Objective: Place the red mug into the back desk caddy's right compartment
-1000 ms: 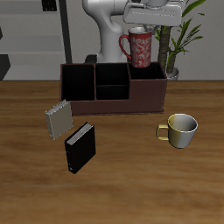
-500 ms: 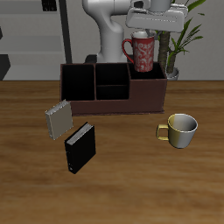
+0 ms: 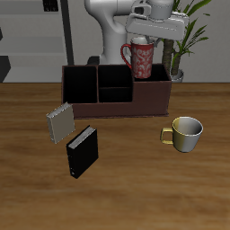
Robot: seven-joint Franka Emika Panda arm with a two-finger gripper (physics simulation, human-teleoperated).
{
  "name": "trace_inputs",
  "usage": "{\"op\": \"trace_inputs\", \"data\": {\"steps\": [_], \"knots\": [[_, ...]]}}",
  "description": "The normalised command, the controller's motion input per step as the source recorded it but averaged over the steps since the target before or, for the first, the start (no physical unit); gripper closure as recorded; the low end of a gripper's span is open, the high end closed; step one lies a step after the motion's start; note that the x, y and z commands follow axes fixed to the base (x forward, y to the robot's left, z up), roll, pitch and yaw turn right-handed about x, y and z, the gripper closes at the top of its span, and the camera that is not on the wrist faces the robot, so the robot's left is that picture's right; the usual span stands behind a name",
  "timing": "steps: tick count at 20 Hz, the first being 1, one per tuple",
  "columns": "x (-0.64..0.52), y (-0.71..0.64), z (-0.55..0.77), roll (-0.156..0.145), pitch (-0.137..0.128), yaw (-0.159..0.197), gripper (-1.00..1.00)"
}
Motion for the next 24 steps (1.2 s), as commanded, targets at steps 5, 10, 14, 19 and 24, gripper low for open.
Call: {"op": "trace_inputs", "data": {"steps": [5,10,14,19,24], "knots": [[0.00,-0.05,-0.05,-0.005,0.012,-0.024,1.00],[-0.10,0.13,-0.07,0.026,0.014,-0.036,1.00],[-0.11,0.14,0.05,0.040,-0.020,0.002,1.00],[-0.01,0.13,-0.07,0.025,0.021,-0.013,1.00],[0.06,0.15,-0.04,0.030,-0.006,-0.001,1.00]]}}
